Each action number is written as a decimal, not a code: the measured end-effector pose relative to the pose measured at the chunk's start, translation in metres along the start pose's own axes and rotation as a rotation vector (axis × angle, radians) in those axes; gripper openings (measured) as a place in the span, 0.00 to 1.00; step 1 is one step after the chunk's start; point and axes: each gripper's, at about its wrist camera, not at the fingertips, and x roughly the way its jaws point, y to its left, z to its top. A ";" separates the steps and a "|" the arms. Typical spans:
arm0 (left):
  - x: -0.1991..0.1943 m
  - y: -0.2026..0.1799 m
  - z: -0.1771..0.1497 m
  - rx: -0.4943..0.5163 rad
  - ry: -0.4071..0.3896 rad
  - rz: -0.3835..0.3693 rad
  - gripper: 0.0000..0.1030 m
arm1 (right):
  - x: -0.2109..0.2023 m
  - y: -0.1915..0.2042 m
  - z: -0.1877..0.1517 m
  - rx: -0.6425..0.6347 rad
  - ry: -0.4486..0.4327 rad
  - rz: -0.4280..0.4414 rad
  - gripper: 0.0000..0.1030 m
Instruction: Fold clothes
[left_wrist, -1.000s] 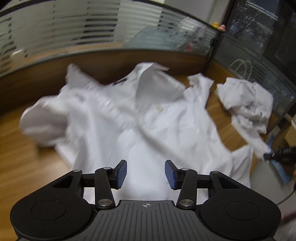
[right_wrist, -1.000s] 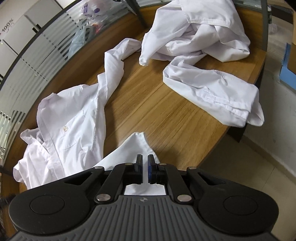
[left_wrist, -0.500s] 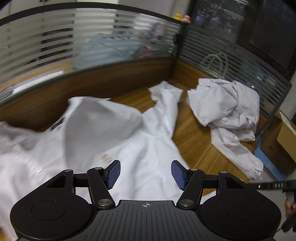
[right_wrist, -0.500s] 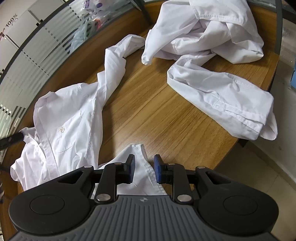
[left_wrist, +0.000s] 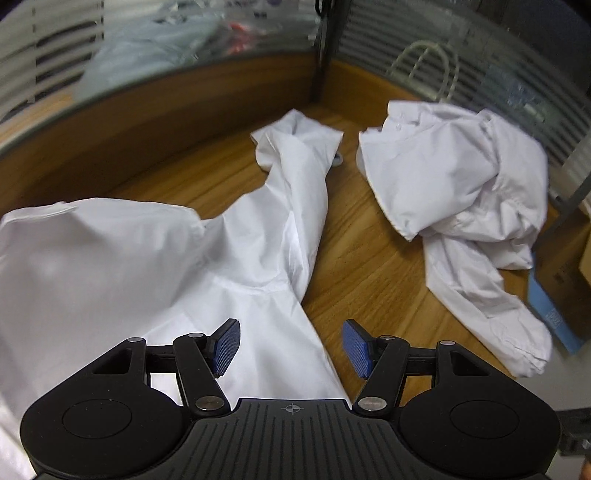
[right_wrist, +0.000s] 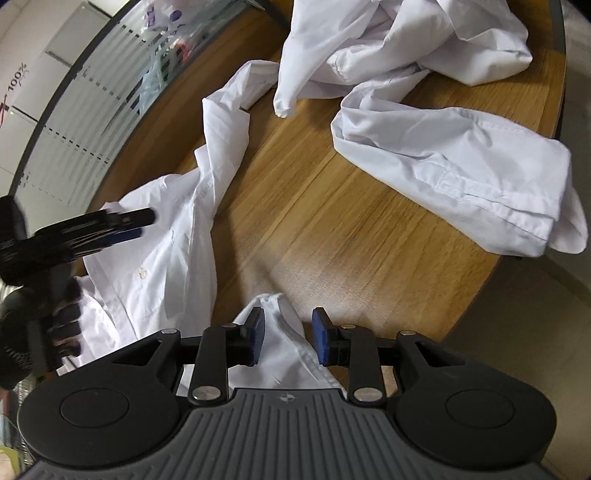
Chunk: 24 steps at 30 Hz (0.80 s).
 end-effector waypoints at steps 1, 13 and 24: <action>0.007 -0.003 0.003 0.001 0.011 0.008 0.62 | 0.001 0.000 0.002 0.002 0.004 0.008 0.31; 0.074 -0.026 0.021 0.077 0.138 0.112 0.38 | 0.012 -0.005 0.006 0.041 0.025 0.039 0.31; 0.037 0.000 0.032 0.004 0.025 0.159 0.06 | 0.032 -0.022 0.000 0.151 0.100 0.186 0.04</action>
